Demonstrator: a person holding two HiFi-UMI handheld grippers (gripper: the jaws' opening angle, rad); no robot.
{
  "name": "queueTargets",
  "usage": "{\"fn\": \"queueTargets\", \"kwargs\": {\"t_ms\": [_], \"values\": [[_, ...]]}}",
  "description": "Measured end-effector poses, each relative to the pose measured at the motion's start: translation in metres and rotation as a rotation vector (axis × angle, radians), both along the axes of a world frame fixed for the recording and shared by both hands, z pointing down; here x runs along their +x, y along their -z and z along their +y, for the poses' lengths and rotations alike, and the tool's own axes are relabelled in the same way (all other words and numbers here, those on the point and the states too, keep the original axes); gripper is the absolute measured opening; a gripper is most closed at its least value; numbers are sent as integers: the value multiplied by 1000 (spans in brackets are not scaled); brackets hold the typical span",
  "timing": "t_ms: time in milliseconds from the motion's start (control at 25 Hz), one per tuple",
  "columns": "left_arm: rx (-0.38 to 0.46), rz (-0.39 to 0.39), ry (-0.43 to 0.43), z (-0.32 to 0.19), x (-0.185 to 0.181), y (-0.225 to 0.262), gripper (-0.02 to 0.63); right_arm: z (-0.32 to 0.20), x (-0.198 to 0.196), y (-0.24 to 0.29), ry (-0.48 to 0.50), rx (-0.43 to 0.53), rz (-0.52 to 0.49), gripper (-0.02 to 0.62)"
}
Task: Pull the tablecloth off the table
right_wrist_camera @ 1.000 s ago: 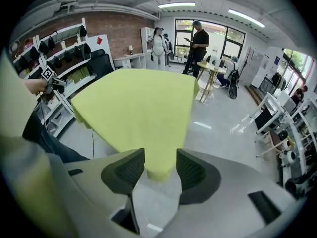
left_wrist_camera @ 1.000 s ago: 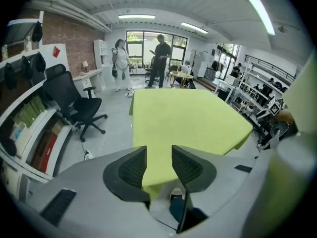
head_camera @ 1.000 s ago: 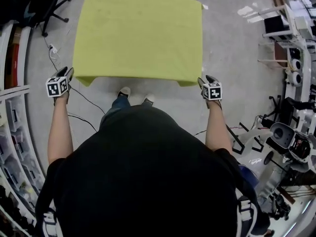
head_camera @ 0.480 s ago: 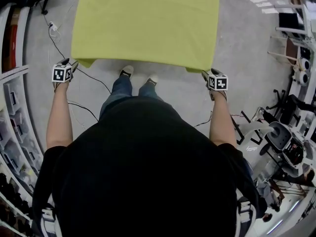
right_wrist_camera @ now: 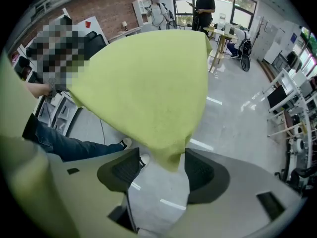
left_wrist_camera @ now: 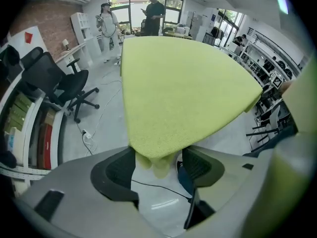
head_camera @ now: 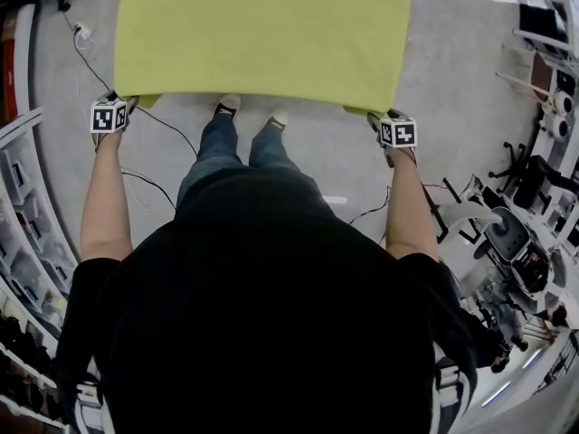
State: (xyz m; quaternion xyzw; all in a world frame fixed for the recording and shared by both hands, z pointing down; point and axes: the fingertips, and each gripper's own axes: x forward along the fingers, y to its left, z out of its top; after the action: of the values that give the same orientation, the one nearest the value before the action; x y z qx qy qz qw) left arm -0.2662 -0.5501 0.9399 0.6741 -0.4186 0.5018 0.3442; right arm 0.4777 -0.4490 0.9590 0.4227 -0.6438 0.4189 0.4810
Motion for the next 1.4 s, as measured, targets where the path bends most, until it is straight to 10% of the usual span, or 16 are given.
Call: {"fn": "queueTargets", "kwargs": {"t_ms": [320, 800, 1400], "values": [[-21, -11, -42, -5, 2, -21, 285, -14, -6, -25, -1, 13, -18, 258], [-46, 10, 51, 10, -5, -21, 38, -3, 0, -19, -110, 31, -51, 60], [0, -41, 86, 50, 9, 23, 25, 40, 17, 8, -69, 67, -51, 25]]}}
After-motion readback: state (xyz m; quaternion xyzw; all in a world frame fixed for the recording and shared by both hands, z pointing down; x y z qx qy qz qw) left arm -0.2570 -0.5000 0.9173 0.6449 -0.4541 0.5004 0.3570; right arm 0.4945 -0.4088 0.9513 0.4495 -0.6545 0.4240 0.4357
